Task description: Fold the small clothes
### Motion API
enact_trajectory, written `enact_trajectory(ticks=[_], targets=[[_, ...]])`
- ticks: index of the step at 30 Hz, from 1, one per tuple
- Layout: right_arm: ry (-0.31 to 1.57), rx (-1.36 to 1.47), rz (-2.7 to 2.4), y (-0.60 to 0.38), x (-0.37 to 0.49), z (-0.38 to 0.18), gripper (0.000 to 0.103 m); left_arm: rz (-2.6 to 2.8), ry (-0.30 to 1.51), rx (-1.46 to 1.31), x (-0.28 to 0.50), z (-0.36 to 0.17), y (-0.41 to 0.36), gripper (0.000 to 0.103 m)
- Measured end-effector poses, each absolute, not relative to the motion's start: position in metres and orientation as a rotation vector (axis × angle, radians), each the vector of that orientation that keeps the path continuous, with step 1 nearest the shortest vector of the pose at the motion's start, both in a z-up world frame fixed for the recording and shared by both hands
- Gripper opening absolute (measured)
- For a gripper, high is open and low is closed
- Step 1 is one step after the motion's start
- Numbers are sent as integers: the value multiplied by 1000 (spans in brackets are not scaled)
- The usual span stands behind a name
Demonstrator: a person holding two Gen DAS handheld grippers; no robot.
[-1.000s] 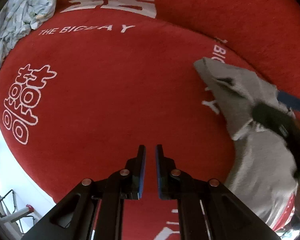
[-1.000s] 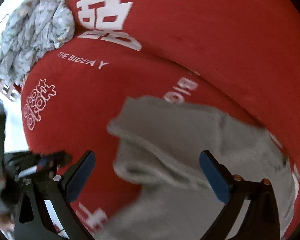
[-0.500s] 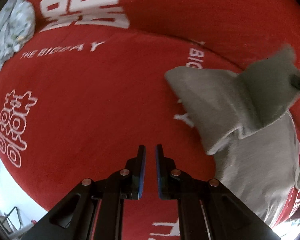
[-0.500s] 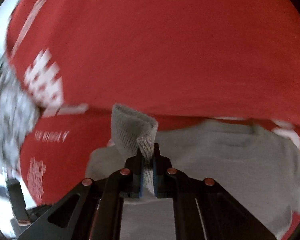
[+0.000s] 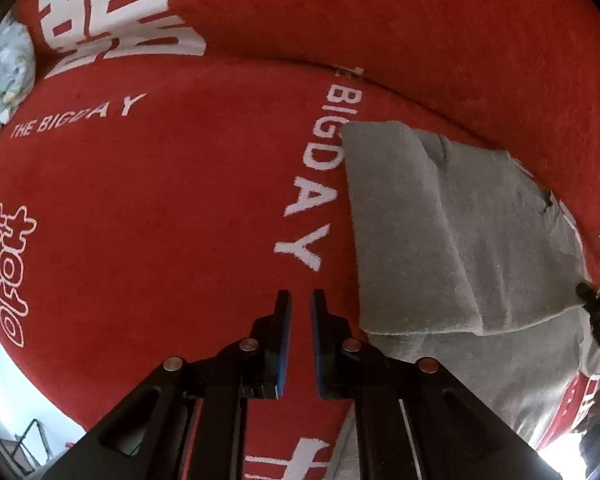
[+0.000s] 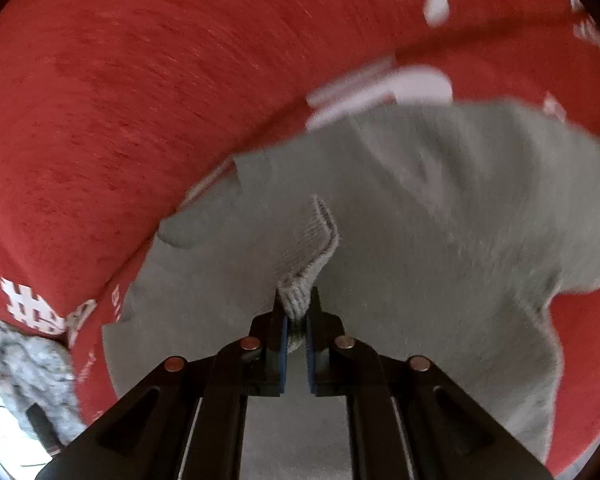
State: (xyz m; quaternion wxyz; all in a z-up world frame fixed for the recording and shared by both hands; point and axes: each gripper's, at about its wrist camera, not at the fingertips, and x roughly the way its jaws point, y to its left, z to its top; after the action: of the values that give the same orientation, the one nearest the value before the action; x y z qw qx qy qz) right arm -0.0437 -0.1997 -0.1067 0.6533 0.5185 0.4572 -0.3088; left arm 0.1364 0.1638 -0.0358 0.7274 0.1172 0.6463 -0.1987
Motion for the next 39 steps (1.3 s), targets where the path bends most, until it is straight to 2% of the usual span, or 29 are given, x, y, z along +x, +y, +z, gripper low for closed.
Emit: enact_trajectory(ticks=[1, 2, 3, 4, 5, 6, 7, 12, 23, 25, 26, 27, 29, 33, 39], targets=[[1045, 1202, -692, -200, -47, -113, 12, -437, 1420, 269, 135, -36, 161, 19], [1052, 1223, -680, -200, -50, -118, 16, -437, 1418, 275, 134, -35, 158, 38], [1053, 1236, -668, -201, -52, -122, 18, -429, 1410, 276, 133, -34, 155, 95], [1052, 1246, -664, -202, -53, -124, 18, -410, 1395, 282, 132, -32, 154, 101], [1052, 1249, -671, -203, -55, -126, 18, -397, 1354, 288, 131, -27, 152, 102], [1050, 1241, -684, -205, -57, -124, 11, -399, 1345, 309, 130, -24, 146, 102], [1042, 1224, -691, -206, -58, -120, 8, -399, 1345, 315, 130, -23, 144, 102], [1036, 1088, -706, -209, -56, -98, 8, -396, 1335, 353, 126, -22, 134, 102], [1073, 1155, -748, -217, -81, -124, 9, -417, 1381, 363, 126, -38, 141, 102], [1074, 1178, -743, -220, -86, -122, 14, -440, 1410, 349, 135, -46, 134, 102], [1082, 1185, -748, -219, -87, -119, 22, -448, 1415, 345, 140, -48, 131, 102], [1085, 1191, -742, -215, -86, -117, 34, -460, 1421, 343, 145, -51, 127, 102], [1060, 1232, -677, -200, -86, -109, 47, -483, 1441, 329, 160, -55, 122, 102], [1040, 1374, -430, -148, -58, -111, 47, -504, 1474, 322, 179, -63, 113, 102], [1086, 1413, -324, -91, -12, -129, 47, -505, 1383, 393, 169, -49, 119, 102]])
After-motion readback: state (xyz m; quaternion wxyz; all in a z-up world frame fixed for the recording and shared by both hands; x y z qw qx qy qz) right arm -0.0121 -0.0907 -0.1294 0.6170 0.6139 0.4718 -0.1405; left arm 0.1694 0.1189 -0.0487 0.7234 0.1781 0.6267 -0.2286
